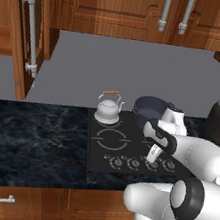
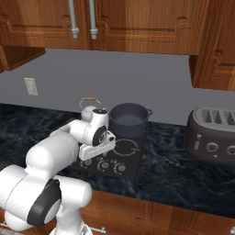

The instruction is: Pick the kettle from the cabinet and place it on a stove burner. Then pick the pot from the counter and place it on another stove burner. Finally, turn both burners on.

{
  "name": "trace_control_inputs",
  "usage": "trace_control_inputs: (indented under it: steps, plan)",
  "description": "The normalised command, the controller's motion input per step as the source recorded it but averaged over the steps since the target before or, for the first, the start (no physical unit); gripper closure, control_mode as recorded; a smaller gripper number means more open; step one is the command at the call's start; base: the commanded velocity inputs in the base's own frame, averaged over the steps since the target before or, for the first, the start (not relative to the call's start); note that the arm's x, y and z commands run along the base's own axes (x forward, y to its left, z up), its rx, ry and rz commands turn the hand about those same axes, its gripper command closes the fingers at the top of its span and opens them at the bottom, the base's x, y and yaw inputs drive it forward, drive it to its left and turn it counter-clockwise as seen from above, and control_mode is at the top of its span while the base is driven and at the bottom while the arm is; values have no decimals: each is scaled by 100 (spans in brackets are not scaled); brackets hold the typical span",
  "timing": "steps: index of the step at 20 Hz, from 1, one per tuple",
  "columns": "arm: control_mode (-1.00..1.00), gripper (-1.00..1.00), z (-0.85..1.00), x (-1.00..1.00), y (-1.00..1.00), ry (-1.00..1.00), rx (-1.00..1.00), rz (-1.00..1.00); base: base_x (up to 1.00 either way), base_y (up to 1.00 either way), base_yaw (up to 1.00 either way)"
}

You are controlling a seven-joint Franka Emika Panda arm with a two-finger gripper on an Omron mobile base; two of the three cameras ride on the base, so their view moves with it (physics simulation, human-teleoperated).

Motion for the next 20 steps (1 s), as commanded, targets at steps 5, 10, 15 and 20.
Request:
trace_control_inputs:
  steps: [5, 10, 15, 20]
  plan:
    - [-100, -100, 3, -5, 19, 6, 0, -25, 0, 0, 0]
    - [-100, -100, 0, -5, 20, 4, 0, -25, 0, 0, 0]
    - [-100, -100, 0, -1, 21, 1, 0, -24, 0, 0, 0]
    - [-100, -100, 0, 0, 20, 0, 0, -21, 0, 0, 0]
